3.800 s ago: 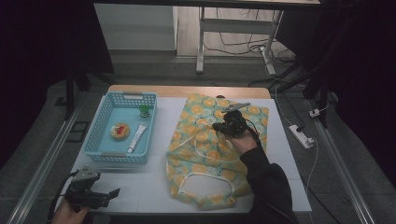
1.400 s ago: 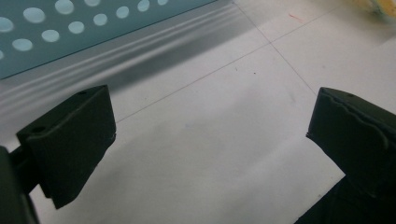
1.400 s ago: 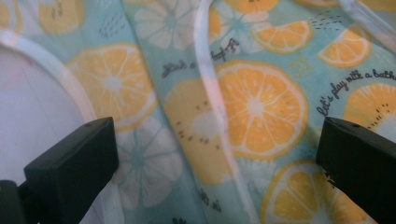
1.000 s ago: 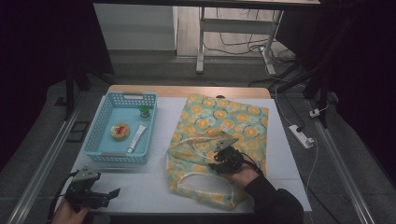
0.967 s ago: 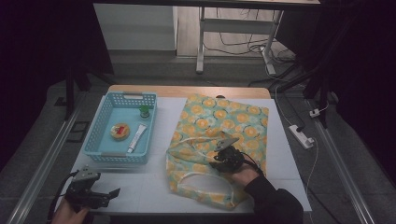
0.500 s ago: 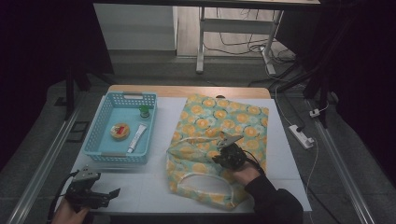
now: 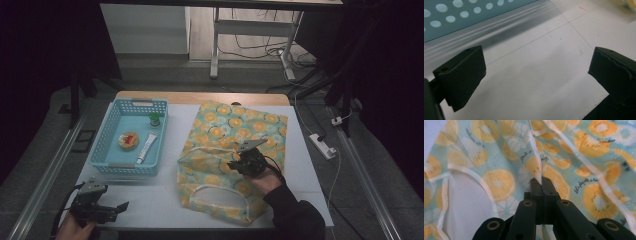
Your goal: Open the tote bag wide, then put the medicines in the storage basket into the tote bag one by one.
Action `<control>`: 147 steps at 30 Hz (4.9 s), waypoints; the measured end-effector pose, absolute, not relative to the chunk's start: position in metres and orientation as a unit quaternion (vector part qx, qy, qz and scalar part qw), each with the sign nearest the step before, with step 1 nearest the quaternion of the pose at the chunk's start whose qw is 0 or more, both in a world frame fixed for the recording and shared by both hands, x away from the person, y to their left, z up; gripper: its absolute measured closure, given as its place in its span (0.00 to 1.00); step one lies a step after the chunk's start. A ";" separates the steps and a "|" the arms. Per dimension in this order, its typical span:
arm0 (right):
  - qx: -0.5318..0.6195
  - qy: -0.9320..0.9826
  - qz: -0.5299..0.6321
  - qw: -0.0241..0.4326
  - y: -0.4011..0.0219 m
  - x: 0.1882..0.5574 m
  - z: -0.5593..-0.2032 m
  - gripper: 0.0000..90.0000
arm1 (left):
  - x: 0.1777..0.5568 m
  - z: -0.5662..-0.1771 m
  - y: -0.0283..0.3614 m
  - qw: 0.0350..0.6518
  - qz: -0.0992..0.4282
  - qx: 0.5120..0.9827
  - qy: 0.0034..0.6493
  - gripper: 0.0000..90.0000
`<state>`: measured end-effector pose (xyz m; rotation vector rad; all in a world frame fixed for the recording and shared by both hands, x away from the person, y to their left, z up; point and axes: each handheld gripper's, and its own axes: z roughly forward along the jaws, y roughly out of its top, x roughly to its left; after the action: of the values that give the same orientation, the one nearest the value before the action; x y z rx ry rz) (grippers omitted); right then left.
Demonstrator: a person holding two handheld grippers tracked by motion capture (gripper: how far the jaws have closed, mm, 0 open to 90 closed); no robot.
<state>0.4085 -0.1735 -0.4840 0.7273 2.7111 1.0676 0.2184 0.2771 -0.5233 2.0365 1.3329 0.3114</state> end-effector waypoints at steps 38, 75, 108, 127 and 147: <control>0.260 0.863 0.423 0.091 -0.174 0.437 -0.419 1.00 | 0.219 -0.523 0.281 0.348 0.114 0.770 0.522 0.00; 0.270 0.849 0.443 0.104 -0.166 0.463 -0.389 1.00 | 0.220 -0.523 0.283 0.353 0.108 0.768 0.523 0.00; 0.267 0.848 0.447 0.102 -0.172 0.459 -0.392 1.00 | 0.225 -0.518 0.298 0.415 0.059 0.753 0.507 0.01; 0.268 0.848 0.446 0.100 -0.175 0.459 -0.394 1.00 | 0.233 -0.494 0.305 0.430 0.095 0.740 0.509 0.00; 0.263 0.846 0.451 0.105 -0.177 0.459 -0.391 1.00 | 0.271 -0.477 0.305 0.408 0.110 0.749 0.511 0.00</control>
<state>0.4586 -0.1770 -0.3906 0.7760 2.4938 1.3305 0.2706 0.3049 -0.4770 1.8875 1.2871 0.2777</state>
